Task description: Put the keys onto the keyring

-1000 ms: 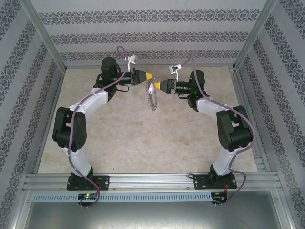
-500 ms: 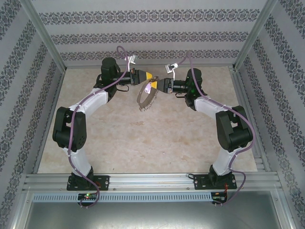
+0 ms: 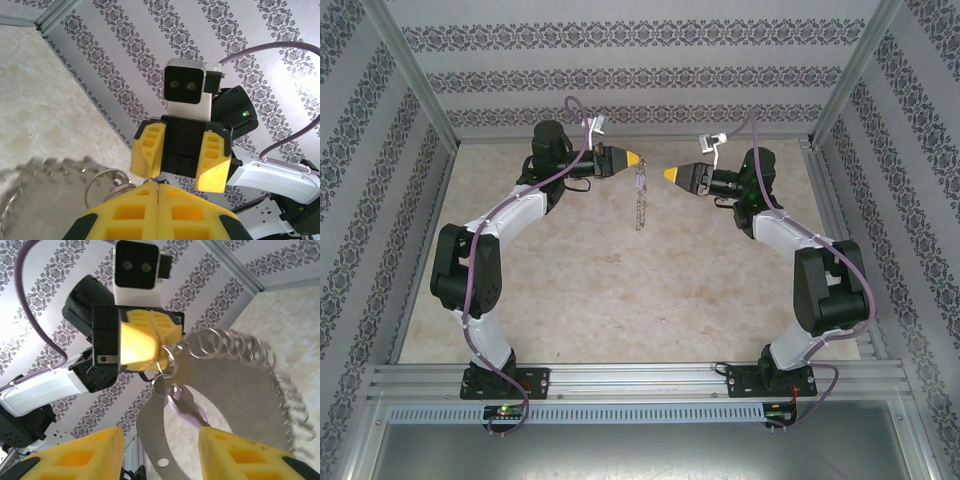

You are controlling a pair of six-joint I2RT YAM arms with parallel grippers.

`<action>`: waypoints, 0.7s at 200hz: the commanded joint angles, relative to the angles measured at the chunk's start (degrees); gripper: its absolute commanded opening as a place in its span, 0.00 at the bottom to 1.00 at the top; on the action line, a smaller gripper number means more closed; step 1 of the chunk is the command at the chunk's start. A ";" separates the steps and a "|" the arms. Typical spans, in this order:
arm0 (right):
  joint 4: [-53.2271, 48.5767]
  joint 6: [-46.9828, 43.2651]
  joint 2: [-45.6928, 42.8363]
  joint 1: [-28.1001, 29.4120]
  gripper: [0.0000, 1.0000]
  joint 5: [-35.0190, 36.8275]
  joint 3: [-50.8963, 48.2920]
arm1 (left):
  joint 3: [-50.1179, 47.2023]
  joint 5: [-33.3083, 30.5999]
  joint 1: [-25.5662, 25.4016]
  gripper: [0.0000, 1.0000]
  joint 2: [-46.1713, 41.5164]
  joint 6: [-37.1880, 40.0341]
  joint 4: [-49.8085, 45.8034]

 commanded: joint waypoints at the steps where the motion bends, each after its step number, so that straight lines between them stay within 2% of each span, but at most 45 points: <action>1: 0.65 -2.32 -1.10 0.04 0.45 -0.13 -0.41 | -0.16 1.61 -0.46 0.00 -0.56 -0.50 4.71; 60: 1.28 -2.94 -0.31 1.69 0.47 3.24 0.16 | 0.25 2.47 -0.48 0.00 -0.61 -0.47 4.32; 140: 3.87 3.11 5.10 4.62 0.44 7.36 6.15 | -0.33 2.24 -0.56 0.00 -1.26 -0.24 4.19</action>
